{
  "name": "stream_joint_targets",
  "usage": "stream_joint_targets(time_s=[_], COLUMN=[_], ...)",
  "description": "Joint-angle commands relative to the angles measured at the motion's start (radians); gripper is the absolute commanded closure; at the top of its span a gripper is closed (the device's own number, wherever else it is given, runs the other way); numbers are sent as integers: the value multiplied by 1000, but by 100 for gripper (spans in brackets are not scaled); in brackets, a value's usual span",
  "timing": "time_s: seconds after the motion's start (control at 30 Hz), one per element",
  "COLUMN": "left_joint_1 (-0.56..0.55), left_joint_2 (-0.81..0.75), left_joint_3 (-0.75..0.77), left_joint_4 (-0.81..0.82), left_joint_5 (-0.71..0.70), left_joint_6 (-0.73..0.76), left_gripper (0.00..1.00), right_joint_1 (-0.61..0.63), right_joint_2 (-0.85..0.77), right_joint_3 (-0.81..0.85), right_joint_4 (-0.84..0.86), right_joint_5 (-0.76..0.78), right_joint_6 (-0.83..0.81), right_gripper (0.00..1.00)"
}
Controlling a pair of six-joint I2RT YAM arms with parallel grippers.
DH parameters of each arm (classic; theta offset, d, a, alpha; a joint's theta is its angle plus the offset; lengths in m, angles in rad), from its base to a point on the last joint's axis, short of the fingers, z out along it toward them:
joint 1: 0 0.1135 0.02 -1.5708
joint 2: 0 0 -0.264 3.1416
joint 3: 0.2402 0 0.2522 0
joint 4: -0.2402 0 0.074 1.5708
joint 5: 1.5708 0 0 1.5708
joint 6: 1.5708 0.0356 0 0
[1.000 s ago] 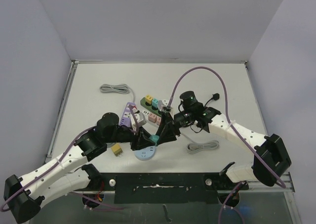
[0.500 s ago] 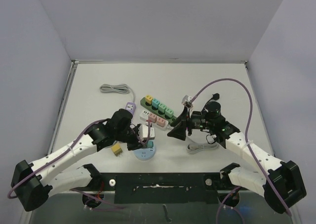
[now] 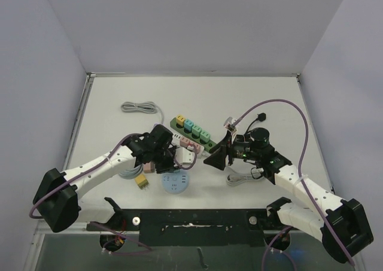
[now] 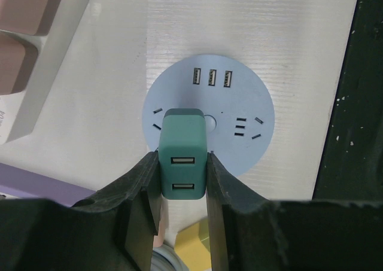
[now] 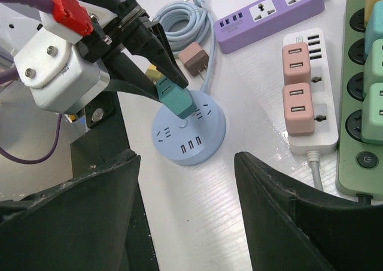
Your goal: Insert the plug
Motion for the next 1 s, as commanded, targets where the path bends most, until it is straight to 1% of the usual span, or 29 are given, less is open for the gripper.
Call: stream_joint_targets(time_s=[0.0,0.23,0.47,0.67,0.97], left_joint_1=[8,18,16,13,-1], left_joint_2=[48,116,136,166,203], left_joint_3=[105,158,154,140,143], left_joint_4=[-47,-142,-137,-124,-162], left_joint_5=[18,-1,63,76,3], left_joint_6=[103,177,194,201,192], left_gripper=[100,100,100,100,100], right_joint_1=[-7,-18,-26,-29,-31], right_joint_2=[14,27,30,32,40], right_joint_3=[10,17,20,20,24], right_joint_4=[49,35,26,18,8], right_joint_5=[19,22,25,33,46], right_joint_6=[-22,-37,-46,-50,-56], right_gripper=[35,36,35,35,35])
